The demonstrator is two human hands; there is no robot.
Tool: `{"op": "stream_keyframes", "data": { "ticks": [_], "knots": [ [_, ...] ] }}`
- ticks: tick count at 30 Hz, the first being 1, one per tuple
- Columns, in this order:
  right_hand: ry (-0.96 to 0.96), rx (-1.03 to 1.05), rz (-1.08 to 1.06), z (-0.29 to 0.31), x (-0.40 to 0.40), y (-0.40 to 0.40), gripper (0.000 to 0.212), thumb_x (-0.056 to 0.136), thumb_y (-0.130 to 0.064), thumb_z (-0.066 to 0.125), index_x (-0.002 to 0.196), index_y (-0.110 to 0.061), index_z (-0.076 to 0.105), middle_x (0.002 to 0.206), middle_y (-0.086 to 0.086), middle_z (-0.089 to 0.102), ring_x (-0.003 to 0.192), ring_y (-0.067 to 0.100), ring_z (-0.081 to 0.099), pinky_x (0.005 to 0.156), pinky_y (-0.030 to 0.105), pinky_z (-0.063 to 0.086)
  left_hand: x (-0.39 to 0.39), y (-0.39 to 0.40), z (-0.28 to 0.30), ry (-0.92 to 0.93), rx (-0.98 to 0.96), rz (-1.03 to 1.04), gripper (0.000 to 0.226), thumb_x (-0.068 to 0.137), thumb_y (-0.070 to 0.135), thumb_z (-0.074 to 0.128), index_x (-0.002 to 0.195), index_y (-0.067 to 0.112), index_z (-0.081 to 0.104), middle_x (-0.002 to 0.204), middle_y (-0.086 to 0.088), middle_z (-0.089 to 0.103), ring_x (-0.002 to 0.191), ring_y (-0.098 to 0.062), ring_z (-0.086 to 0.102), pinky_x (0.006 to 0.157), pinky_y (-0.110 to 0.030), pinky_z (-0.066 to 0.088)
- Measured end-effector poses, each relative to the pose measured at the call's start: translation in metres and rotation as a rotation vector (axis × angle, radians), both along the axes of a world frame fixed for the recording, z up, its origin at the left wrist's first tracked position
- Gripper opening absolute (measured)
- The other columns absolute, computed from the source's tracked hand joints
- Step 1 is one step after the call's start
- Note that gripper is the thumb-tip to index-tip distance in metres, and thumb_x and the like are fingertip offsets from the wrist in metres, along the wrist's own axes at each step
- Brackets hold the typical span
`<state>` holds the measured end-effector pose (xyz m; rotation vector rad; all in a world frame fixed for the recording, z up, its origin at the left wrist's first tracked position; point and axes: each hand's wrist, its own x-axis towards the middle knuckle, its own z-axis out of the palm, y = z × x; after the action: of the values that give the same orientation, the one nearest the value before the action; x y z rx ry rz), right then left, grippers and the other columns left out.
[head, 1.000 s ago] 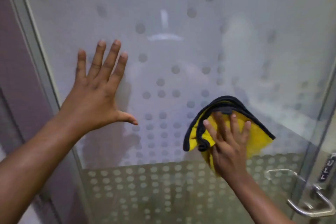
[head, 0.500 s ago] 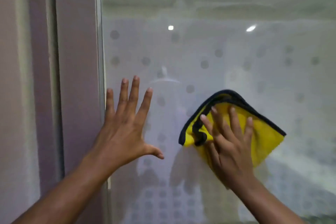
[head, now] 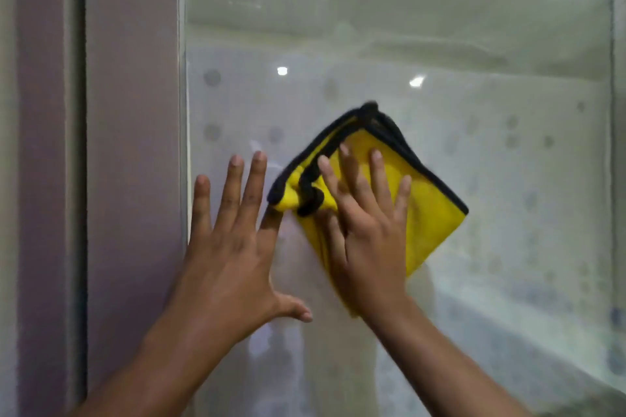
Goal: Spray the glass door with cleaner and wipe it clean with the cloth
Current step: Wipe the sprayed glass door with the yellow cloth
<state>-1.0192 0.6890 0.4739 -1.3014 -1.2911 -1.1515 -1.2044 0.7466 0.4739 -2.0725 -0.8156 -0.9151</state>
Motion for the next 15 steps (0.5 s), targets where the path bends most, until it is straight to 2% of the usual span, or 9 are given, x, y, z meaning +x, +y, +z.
{"op": "stream_keyframes", "data": {
  "ticks": [2,4,8,11,15],
  "knots": [
    [0.058,-0.002,0.006,-0.047,0.009,-0.002,0.065,0.100,-0.034,0.044,0.162,-0.043,0.026,0.174,-0.014,0.015,0.163,0.024,0.004,0.125,0.069,0.005,0.000,0.001,0.000,-0.007,-0.005,-0.030,0.172,0.035,0.108,0.056,0.170,0.010,0.015,0.180,-0.021,-0.001,0.167,-0.044,0.000,0.126,-0.077,0.015],
    [0.153,0.020,0.017,-0.059,0.025,-0.003,0.068,0.096,-0.033,0.043,0.161,-0.047,0.026,0.173,-0.021,0.013,0.163,0.022,0.005,0.125,0.067,0.004,0.000,0.002,0.000,-0.015,-0.024,-0.055,0.174,0.031,0.107,0.056,0.169,0.008,0.021,0.180,-0.022,0.005,0.166,-0.045,0.006,0.124,-0.077,0.019],
    [0.302,0.094,0.002,0.006,0.036,-0.005,0.061,0.099,-0.037,0.038,0.160,-0.043,0.033,0.173,-0.020,0.015,0.163,0.017,0.003,0.126,0.065,0.002,0.002,0.006,0.001,-0.017,-0.071,-0.098,0.175,0.026,0.105,0.057,0.167,0.006,0.028,0.179,-0.024,0.011,0.165,-0.048,0.012,0.123,-0.076,0.015],
    [0.197,0.073,-0.006,0.078,0.021,-0.001,0.057,0.103,-0.041,0.039,0.160,-0.043,0.032,0.173,-0.019,0.015,0.163,0.019,0.002,0.127,0.065,0.000,0.005,0.009,0.001,-0.027,-0.090,-0.120,0.173,0.024,0.104,0.057,0.164,0.005,0.035,0.177,-0.026,0.019,0.163,-0.050,0.018,0.122,-0.078,0.017],
    [-0.126,-0.008,-0.030,0.132,-0.031,0.017,0.053,0.108,-0.044,0.040,0.161,-0.041,0.032,0.174,-0.015,0.015,0.163,0.024,-0.001,0.125,0.068,-0.002,0.008,0.011,0.001,-0.032,-0.098,-0.117,0.167,0.024,0.097,0.055,0.161,0.003,0.041,0.173,-0.027,0.029,0.161,-0.047,0.024,0.121,-0.077,0.019]
  ]
}}
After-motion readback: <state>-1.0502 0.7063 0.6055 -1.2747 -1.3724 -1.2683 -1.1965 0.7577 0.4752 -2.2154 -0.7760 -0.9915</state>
